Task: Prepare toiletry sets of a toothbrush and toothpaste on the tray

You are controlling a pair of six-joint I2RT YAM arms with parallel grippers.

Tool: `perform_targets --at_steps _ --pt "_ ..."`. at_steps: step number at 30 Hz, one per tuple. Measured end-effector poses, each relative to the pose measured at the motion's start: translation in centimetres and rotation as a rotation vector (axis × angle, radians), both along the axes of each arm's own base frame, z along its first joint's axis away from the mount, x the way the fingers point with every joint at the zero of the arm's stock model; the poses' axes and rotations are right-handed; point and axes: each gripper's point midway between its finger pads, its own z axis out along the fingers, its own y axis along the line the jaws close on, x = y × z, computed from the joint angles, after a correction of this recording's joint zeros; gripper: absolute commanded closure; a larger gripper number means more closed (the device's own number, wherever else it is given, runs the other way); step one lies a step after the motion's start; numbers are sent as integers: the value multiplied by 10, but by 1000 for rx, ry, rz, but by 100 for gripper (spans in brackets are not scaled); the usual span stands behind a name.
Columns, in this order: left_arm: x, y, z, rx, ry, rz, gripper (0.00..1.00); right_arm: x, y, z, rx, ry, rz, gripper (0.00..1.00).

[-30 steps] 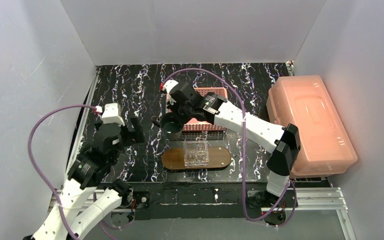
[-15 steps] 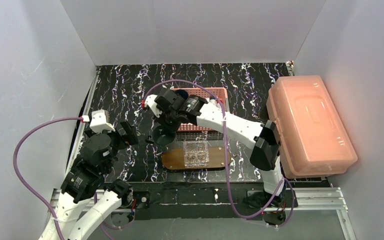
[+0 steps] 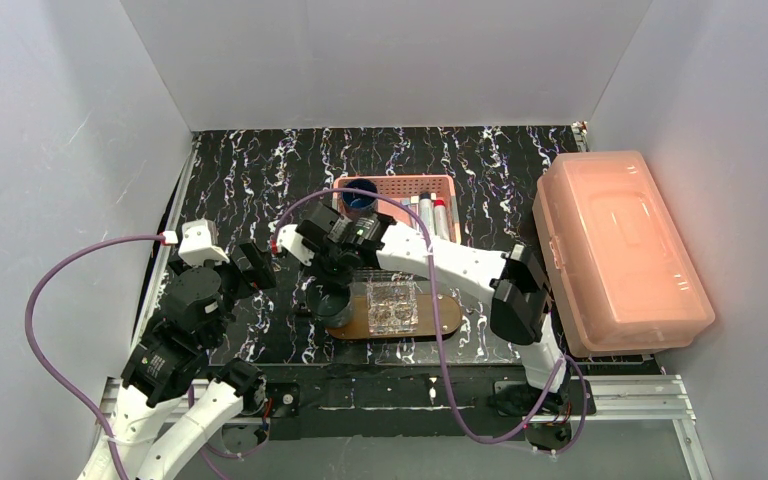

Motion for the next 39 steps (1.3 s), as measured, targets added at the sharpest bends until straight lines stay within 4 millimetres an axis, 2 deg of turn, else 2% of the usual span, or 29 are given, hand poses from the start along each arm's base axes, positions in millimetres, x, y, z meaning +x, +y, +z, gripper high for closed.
perform_targets --at_steps 3,8,25,39 --pt "0 0 0 0 0 0 1 -1 0 -12 -6 -3 13 99" --pt "0 0 0 0 0 2 1 -7 -13 -41 -60 15 22 99" --pt "0 0 0 0 1 2 1 -12 -13 -37 26 -8 55 99" --pt "0 0 0 1 2 2 1 -10 -16 -34 80 -36 16 99"
